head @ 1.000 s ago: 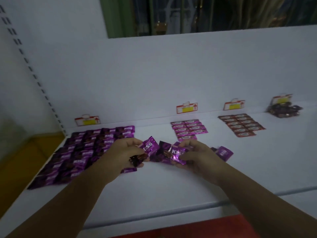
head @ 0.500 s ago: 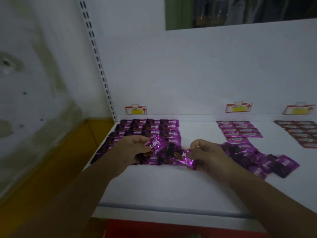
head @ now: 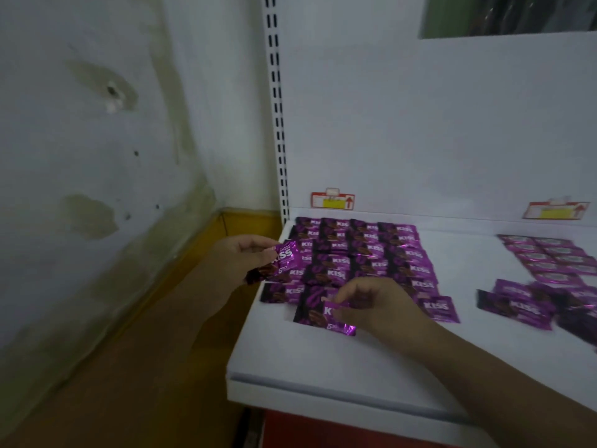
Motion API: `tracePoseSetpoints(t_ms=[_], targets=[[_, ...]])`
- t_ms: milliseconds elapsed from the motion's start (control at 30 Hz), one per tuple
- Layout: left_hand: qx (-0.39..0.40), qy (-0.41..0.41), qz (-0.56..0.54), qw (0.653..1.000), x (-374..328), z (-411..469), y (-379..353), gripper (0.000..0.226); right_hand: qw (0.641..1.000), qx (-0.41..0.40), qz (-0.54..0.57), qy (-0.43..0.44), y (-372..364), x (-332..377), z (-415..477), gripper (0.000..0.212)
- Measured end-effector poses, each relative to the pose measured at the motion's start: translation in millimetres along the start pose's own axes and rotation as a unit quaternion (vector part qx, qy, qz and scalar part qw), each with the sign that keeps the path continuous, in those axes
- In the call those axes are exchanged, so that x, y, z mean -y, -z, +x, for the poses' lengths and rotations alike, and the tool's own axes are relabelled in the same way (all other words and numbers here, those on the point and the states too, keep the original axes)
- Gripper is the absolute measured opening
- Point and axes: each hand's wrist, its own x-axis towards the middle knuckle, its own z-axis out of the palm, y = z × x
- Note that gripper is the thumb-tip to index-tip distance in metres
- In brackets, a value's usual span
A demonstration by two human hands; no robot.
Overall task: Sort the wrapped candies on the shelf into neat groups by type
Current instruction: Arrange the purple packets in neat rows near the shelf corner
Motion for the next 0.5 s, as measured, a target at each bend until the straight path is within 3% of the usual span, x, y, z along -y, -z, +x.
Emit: tracePoseSetpoints(t_ms=[133,267,500], targets=[[0.001,-0.001,0.004,1.0,7.3,4.0,19.8,0.011,0.998,0.017,-0.059,0.02,-29.7,8.3,12.0,0.024],[0.009,0.002,0.006,1.0,14.8,7.5,29.2,0.011,0.987,-0.001,-0.152,0.053,-51.9,10.2,21.4,0.014],[0.013,0.018,-0.001,1.0,19.4,11.5,37.0,0.013,0.921,0.007,-0.328,0.208,-57.1,6.8,27.2,0.016]])
